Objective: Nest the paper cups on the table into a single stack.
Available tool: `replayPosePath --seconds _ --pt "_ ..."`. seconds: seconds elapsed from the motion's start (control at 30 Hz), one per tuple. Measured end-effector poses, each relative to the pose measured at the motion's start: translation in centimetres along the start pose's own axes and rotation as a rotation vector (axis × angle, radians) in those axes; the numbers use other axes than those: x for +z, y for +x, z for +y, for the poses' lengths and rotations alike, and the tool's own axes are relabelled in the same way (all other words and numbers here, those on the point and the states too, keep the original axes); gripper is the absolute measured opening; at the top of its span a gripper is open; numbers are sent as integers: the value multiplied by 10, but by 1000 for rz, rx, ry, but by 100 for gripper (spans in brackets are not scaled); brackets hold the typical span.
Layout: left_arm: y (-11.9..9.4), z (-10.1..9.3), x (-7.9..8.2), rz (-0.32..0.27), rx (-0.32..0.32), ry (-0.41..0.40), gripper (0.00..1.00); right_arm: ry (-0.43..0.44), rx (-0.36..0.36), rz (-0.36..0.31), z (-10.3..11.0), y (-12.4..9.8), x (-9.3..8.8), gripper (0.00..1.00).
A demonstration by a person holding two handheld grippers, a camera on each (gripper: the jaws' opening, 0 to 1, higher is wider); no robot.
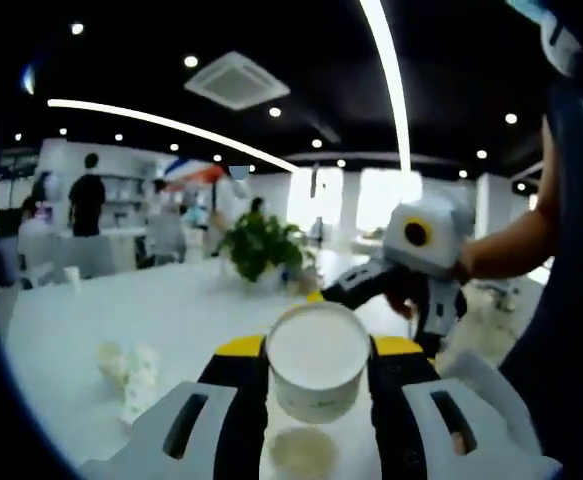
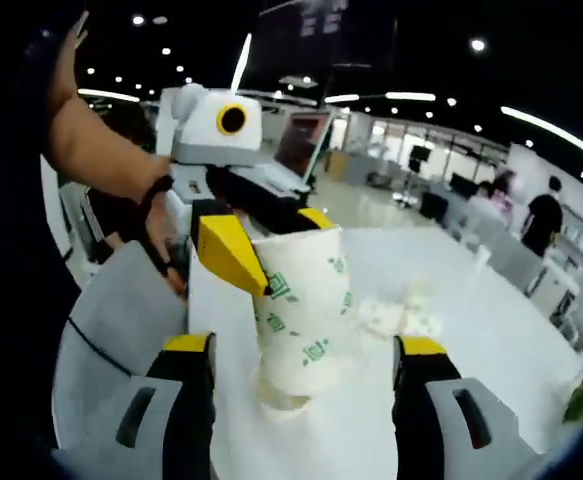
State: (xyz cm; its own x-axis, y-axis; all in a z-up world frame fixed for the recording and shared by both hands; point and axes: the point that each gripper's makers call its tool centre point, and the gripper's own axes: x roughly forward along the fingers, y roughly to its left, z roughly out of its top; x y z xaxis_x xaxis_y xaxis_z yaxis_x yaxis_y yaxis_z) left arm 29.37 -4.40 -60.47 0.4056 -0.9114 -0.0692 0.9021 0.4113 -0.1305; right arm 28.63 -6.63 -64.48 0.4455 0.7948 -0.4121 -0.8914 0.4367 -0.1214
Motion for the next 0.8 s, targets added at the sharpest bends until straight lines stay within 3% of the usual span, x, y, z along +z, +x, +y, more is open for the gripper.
replayPosePath --seconds 0.17,0.3,0.4,0.5,0.53,0.8 --pt "-8 7 14 -67 14 -29 37 178 -39 -149 -19 -19 18 87" --pt "-11 9 20 -105 11 -54 37 275 -70 -229 -31 -32 21 93" --pt "-12 9 27 -147 6 -85 37 370 -60 -278 -33 -43 20 89" --pt "-12 8 32 -178 -5 -112 37 458 1 -312 -25 -49 25 74" --pt "-12 7 34 -183 -10 -115 37 465 22 -321 -22 -51 27 62" --pt "-5 -2 43 -221 -46 -137 37 482 95 -351 -9 -48 40 47"
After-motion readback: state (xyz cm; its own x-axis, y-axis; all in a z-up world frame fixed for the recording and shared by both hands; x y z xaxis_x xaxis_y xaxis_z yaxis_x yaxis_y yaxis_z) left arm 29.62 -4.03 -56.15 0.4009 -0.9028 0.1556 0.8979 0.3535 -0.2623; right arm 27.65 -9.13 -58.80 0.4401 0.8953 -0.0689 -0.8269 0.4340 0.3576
